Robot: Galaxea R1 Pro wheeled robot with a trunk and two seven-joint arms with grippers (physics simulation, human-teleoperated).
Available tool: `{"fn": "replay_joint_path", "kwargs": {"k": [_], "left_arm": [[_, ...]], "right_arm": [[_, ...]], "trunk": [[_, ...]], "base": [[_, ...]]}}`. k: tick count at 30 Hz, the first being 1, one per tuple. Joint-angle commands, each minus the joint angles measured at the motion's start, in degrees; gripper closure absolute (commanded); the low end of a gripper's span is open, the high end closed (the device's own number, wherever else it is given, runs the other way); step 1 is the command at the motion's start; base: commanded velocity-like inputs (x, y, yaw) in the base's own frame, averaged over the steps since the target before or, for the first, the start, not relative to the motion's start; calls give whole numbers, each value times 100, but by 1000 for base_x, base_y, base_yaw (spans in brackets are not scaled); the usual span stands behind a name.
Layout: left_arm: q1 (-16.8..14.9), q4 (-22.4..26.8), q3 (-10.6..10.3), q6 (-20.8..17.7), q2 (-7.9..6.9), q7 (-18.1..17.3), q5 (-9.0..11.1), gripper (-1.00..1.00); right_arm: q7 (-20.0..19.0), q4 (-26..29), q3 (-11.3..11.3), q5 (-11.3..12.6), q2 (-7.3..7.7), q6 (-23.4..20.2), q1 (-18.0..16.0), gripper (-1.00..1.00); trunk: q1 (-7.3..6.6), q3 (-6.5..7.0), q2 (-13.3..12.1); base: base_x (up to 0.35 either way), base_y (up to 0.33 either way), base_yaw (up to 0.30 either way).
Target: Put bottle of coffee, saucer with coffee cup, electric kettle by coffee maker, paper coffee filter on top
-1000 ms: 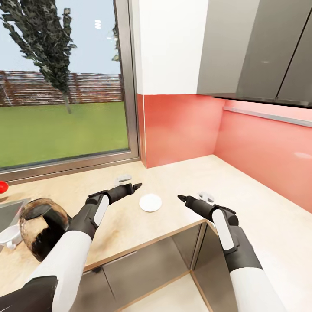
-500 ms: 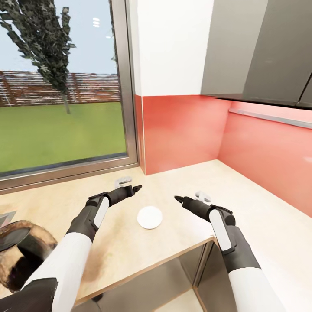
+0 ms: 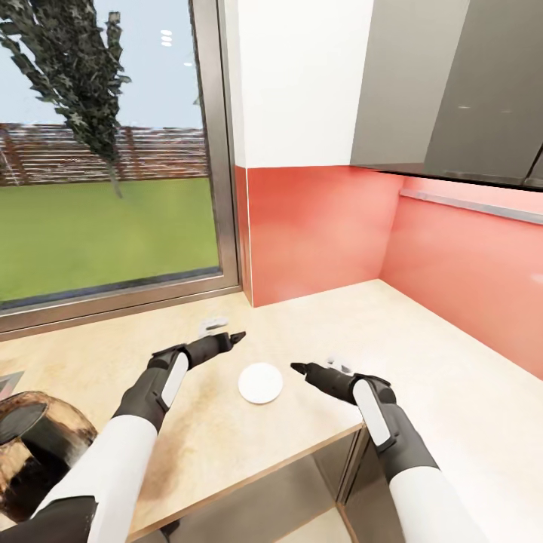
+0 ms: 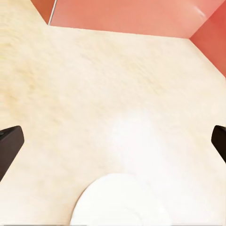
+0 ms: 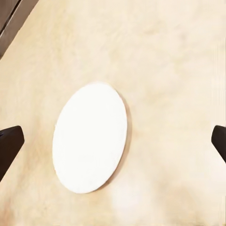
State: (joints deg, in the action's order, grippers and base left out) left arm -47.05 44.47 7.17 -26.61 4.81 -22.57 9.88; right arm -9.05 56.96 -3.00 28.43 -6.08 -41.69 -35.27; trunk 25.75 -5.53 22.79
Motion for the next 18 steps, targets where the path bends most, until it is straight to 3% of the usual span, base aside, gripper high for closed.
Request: {"fn": "replay_joint_path", "kwargs": {"k": [1, 8, 10, 14, 18], "left_arm": [[-2, -11, 32, -53, 5, -28, 33, -100], [3, -250, 41, -71, -10, -45, 32, -100], [3, -353, 48, -72, -12, -49, 36, -100], [-4, -558, 61, -77, -22, -52, 40, -100], [-9, -635, 72, -105, -23, -47, 46, -100]], "right_arm": [[-214, -111, -24, -26, -15, -37, -6, -100], [-530, -391, -1, -30, -33, -41, -6, -100], [-542, -407, 106, -26, -33, -41, -6, -100], [-559, -420, 595, -22, -38, -34, -6, -100], [-562, -424, 734, -22, -73, -26, 7, -100]], "trunk": [[4, -13, 13], [4, -13, 13], [4, -13, 13], [4, -13, 13], [4, -13, 13]], "base": [[0, 0, 0], [0, 0, 0], [0, 0, 0], [0, 0, 0], [0, 0, 0]]}}
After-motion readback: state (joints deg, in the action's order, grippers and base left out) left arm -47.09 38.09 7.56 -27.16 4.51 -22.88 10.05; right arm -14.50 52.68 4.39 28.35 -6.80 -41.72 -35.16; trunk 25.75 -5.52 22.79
